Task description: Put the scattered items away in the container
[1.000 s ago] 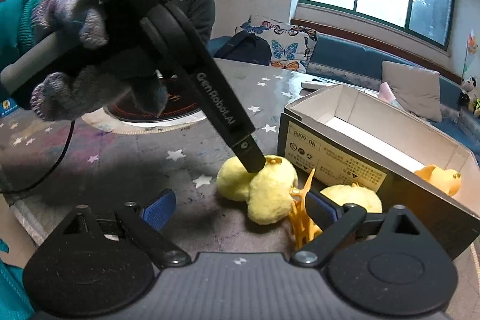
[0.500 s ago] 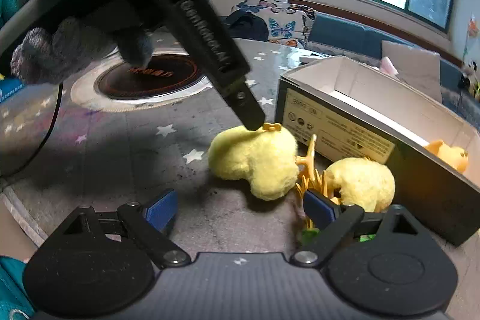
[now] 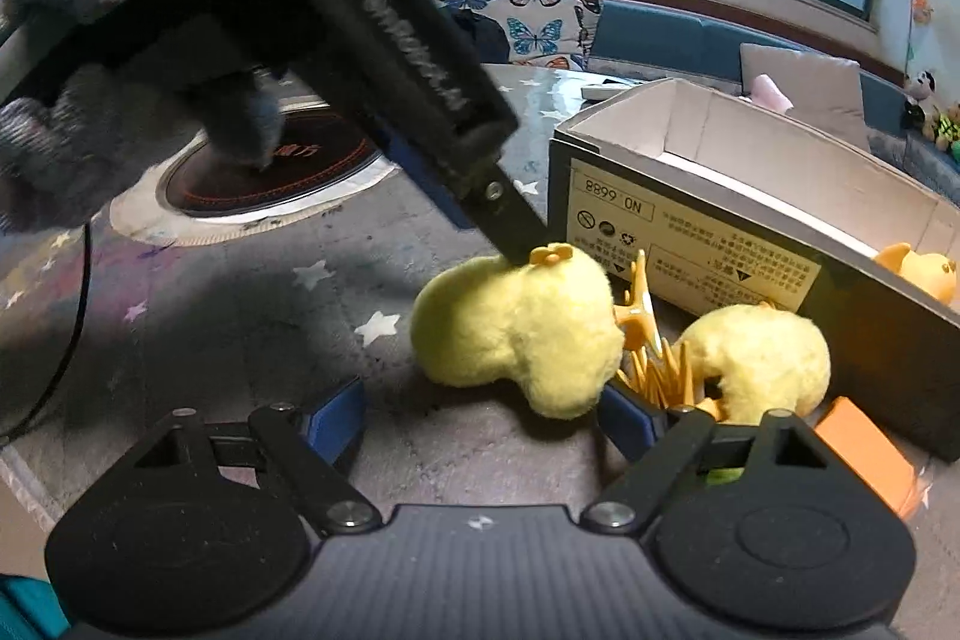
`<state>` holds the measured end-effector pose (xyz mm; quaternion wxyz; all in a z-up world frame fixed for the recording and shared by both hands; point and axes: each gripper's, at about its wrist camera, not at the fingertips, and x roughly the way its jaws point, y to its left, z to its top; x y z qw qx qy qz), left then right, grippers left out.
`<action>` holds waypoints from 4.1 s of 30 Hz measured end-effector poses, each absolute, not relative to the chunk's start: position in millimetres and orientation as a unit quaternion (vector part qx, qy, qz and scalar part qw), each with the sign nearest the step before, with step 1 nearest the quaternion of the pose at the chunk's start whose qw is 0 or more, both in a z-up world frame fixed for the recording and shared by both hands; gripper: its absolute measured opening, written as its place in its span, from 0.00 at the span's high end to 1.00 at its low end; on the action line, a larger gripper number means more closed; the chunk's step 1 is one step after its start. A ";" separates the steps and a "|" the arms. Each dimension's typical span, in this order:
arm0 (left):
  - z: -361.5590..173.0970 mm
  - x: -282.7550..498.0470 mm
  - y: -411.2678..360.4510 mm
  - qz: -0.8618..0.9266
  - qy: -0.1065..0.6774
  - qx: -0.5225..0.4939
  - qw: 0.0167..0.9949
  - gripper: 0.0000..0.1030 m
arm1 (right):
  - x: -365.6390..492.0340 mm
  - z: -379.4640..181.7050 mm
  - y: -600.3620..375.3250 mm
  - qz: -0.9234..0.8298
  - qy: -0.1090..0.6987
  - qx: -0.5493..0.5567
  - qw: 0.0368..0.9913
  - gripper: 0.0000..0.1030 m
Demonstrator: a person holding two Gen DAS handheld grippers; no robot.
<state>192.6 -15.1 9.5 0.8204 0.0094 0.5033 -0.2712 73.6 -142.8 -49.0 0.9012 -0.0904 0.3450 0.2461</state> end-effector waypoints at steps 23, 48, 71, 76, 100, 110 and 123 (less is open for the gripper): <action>10.3 193.0 1.0 -0.251 0.516 -0.030 0.818 0.64 | 81.3 -45.5 -130.4 0.237 0.321 -0.101 0.912 0.15; 16.6 174.4 -12.9 -0.271 0.522 -0.010 0.809 0.63 | 84.1 -37.3 -134.7 0.238 0.328 -0.077 0.911 0.25; 93.6 268.4 -98.0 -0.301 0.460 0.006 0.835 0.64 | 163.5 37.6 -204.6 0.181 0.262 -0.084 0.944 0.25; 70.8 303.6 -114.1 -0.291 0.483 0.003 0.826 0.64 | 198.5 22.6 -222.5 0.180 0.295 -0.072 0.936 0.25; 28.9 337.1 -128.0 -0.275 0.511 -0.005 0.815 0.65 | 241.1 -18.6 -229.4 0.167 0.378 -0.088 0.906 0.24; 44.5 316.5 -118.9 -0.264 0.485 -0.003 0.833 0.64 | 212.7 2.0 -237.3 0.151 0.328 -0.074 0.930 0.20; 73.0 256.6 -95.9 -0.269 0.445 -0.017 0.854 0.64 | 130.9 40.8 -255.2 0.152 0.271 -0.060 0.949 0.18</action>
